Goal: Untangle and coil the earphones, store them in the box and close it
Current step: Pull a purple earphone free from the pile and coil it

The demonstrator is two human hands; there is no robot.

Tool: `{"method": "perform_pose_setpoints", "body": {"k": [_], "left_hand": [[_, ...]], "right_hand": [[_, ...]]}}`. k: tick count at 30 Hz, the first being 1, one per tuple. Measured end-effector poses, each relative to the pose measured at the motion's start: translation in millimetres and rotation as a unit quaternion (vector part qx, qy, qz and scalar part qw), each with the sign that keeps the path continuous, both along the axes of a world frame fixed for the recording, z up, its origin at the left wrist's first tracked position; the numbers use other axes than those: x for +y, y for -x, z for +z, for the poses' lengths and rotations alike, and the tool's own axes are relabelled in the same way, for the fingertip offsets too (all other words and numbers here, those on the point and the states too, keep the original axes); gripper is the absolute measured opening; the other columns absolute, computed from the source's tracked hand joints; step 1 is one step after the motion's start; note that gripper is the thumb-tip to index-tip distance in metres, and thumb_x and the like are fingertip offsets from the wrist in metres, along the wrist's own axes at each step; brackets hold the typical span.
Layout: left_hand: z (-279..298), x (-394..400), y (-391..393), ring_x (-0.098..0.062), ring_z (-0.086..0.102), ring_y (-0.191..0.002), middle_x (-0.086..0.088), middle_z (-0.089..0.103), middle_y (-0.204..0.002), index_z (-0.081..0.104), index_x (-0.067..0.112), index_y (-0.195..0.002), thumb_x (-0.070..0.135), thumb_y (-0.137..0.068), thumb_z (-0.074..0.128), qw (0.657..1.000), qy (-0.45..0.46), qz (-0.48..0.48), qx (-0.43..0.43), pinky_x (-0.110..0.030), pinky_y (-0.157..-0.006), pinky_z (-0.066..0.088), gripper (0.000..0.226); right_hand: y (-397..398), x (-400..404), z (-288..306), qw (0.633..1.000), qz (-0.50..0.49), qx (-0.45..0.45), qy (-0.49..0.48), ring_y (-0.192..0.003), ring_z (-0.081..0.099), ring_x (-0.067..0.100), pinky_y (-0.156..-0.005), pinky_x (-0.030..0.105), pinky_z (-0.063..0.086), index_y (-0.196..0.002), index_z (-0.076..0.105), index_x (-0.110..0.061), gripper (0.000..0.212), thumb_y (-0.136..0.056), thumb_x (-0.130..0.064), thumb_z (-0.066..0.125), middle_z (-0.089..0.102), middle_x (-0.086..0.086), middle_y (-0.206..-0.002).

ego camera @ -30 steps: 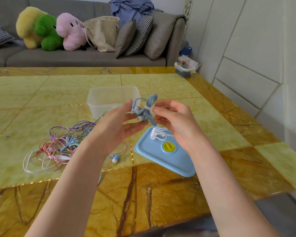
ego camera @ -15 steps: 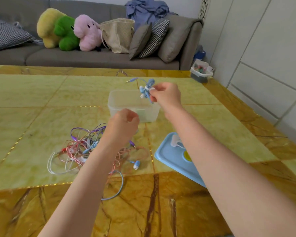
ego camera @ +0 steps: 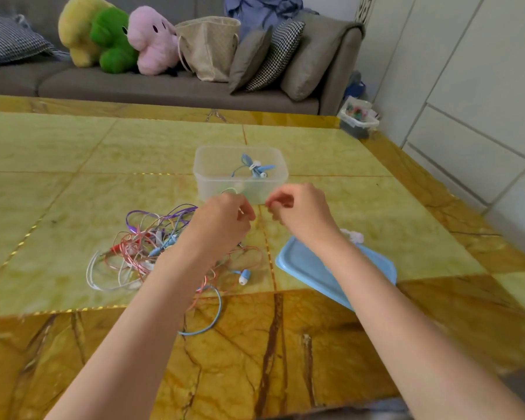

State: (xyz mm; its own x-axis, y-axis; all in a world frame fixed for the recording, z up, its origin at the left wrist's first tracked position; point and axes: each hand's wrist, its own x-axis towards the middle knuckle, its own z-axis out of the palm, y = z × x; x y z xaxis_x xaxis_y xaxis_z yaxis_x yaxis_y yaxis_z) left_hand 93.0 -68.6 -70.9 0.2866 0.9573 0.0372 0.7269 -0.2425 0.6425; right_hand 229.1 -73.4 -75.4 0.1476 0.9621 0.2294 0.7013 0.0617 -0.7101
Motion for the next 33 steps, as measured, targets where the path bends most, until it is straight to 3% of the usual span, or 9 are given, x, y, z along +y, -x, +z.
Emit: {"method": "perform_pose_setpoints", "body": {"k": [3, 6, 11, 14, 16, 22, 27, 30, 33], "left_hand": [[-2, -8, 6, -0.029, 0.064, -0.091, -0.011, 0.069, -0.094, 0.064, 0.013, -0.088, -0.001, -0.086, 0.044, 1.000, 0.000, 0.002, 0.023, -0.034, -0.077, 0.050, 0.024], [-2, -15, 16, -0.027, 0.063, -0.085, -0.008, 0.069, -0.090, 0.068, 0.011, -0.091, -0.003, -0.085, 0.044, 0.999, -0.014, 0.008, 0.031, -0.026, -0.065, 0.042, 0.029], [-1, -17, 43, -0.018, 0.060, -0.078, -0.002, 0.068, -0.093, 0.071, 0.015, -0.094, 0.000, -0.085, 0.051, 0.997, -0.035, 0.010, 0.065, -0.020, -0.062, 0.037, 0.027], [-2, -20, 47, -0.017, 0.058, -0.100, 0.003, 0.061, -0.105, 0.063, 0.021, -0.110, 0.019, -0.085, 0.062, 0.979, 0.012, -0.067, 0.190, -0.022, -0.073, 0.037, 0.024], [-9, -18, 44, -0.018, 0.055, -0.105, 0.001, 0.059, -0.111, 0.061, 0.020, -0.114, 0.016, -0.085, 0.060, 0.970, 0.000, -0.077, 0.233, -0.023, -0.076, 0.038, 0.029], [-4, -9, 37, -0.018, 0.058, -0.084, 0.001, 0.063, -0.087, 0.069, 0.015, -0.100, -0.002, -0.082, 0.052, 0.994, -0.079, 0.021, 0.075, -0.020, -0.069, 0.037, 0.030], [-5, -11, 34, -0.021, 0.058, -0.090, -0.003, 0.065, -0.100, 0.069, 0.015, -0.102, 0.005, -0.087, 0.052, 0.993, -0.093, 0.028, 0.063, -0.025, -0.075, 0.040, 0.025], [-2, -11, 33, -0.020, 0.056, -0.100, -0.003, 0.060, -0.107, 0.066, 0.016, -0.106, 0.007, -0.089, 0.052, 0.992, -0.105, 0.014, 0.072, -0.025, -0.078, 0.039, 0.024], [-1, -12, 31, -0.021, 0.056, -0.096, -0.003, 0.061, -0.105, 0.067, 0.017, -0.105, 0.007, -0.089, 0.052, 0.991, -0.104, 0.010, 0.078, -0.021, -0.071, 0.035, 0.025]], "right_hand": [[5, -34, -21, 0.990, 0.074, -0.077, 0.092, -0.081, 0.060, 0.014, -0.072, 0.019, 0.041, -0.099, 0.072, -0.014, 0.024, -0.085, -0.005, 0.055, 0.071, 0.005, -0.101], [16, -42, -26, 0.971, 0.156, -0.141, 0.110, -0.101, 0.057, 0.023, -0.081, 0.025, 0.040, -0.116, 0.065, -0.016, 0.033, -0.087, -0.006, 0.055, 0.059, 0.004, -0.120], [26, -39, -28, 0.951, 0.170, -0.212, 0.147, -0.088, 0.058, 0.023, -0.068, 0.027, 0.040, -0.095, 0.066, -0.013, 0.013, -0.088, -0.018, 0.057, 0.061, 0.000, -0.090], [21, -34, -23, 0.948, 0.133, -0.249, 0.148, -0.089, 0.062, 0.029, -0.073, 0.033, 0.048, -0.091, 0.067, -0.008, 0.013, -0.086, -0.019, 0.062, 0.067, 0.012, -0.095], [13, -30, -18, 0.956, 0.087, -0.244, 0.134, -0.091, 0.061, 0.029, -0.076, 0.033, 0.048, -0.092, 0.067, -0.009, 0.010, -0.088, -0.014, 0.059, 0.066, 0.013, -0.099], [-13, -26, 0, 0.968, 0.000, -0.212, 0.134, -0.084, 0.063, 0.026, -0.068, 0.030, 0.046, -0.090, 0.068, -0.008, 0.011, -0.088, -0.008, 0.057, 0.067, 0.010, -0.093], [-23, -28, 0, 0.948, 0.016, -0.236, 0.214, -0.075, 0.058, 0.023, -0.055, 0.026, 0.039, -0.082, 0.066, -0.018, 0.014, -0.086, -0.007, 0.057, 0.066, 0.008, -0.095], [-18, -29, 2, 0.967, 0.028, -0.200, 0.155, -0.083, 0.056, 0.017, -0.066, 0.025, 0.040, -0.097, 0.068, -0.017, 0.013, -0.087, -0.012, 0.061, 0.064, 0.004, -0.105], [0, -31, 4, 0.980, 0.096, -0.141, 0.102, -0.064, 0.051, -0.004, -0.056, 0.010, 0.037, -0.100, 0.070, -0.017, 0.015, -0.087, -0.014, 0.063, 0.066, -0.002, -0.101]]}}
